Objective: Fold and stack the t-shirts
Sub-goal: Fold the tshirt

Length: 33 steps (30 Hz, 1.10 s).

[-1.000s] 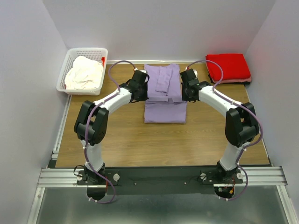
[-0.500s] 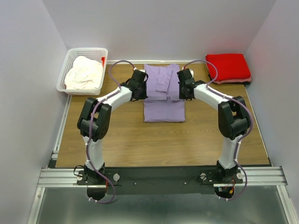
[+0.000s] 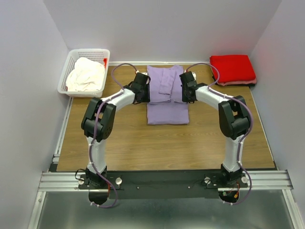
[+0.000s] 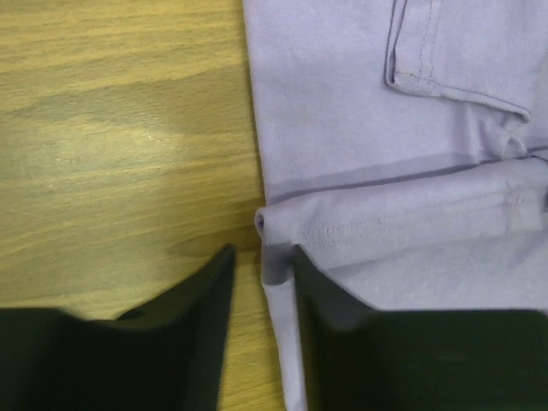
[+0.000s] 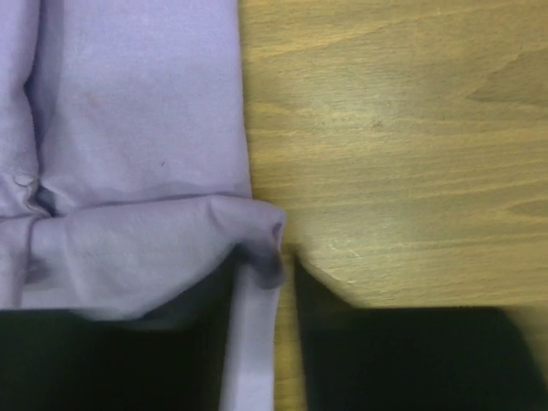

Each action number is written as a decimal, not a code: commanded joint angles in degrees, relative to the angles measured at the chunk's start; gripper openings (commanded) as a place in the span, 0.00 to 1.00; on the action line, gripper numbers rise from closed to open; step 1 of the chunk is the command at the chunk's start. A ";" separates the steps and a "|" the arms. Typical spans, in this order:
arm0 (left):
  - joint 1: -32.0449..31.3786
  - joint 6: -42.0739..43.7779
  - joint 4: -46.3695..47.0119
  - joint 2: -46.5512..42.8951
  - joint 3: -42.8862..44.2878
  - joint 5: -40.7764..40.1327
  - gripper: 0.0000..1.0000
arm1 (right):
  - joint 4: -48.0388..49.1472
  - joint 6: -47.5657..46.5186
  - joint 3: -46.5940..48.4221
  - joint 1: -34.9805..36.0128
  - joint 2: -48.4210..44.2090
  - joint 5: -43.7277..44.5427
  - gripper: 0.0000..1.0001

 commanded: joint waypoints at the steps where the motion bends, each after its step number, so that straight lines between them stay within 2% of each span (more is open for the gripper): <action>1: 0.65 0.14 1.47 -2.20 -0.67 -0.72 0.50 | 0.90 -0.03 0.87 -0.79 -1.37 1.36 0.51; 3: 0.56 -0.03 1.38 -4.92 -1.37 -0.64 0.55 | 0.81 -0.03 0.43 -0.53 -3.64 0.22 0.61; 8: -1.10 -3.72 1.81 -12.22 -6.99 -0.81 0.58 | 1.16 0.85 -1.15 2.10 -7.87 -2.32 0.61; 11: -4.18 -4.43 3.13 -15.21 -10.60 -0.20 0.57 | 2.12 2.16 -2.46 3.60 -8.76 -4.96 0.51; 12: -5.06 -4.52 3.49 -15.65 -11.13 -0.20 0.55 | 2.83 2.69 -2.64 3.87 -8.76 -6.36 0.42; 15: -8.31 -4.87 4.63 -14.26 -12.80 -0.72 0.42 | 4.50 3.84 -3.26 4.92 -7.88 -9.79 0.27; 18: -10.94 -5.05 5.86 -11.28 -12.98 -0.64 0.31 | 6.08 4.80 -3.35 5.80 -5.87 -12.70 0.21; 23: -13.50 -4.87 5.78 -6.44 -12.80 -1.16 0.29 | 8.80 6.30 -3.79 6.42 -2.09 -16.13 0.20; 33: -14.82 -6.54 5.95 -5.99 -18.25 -0.81 0.29 | 11.18 7.00 -2.65 6.42 3.02 -17.02 0.20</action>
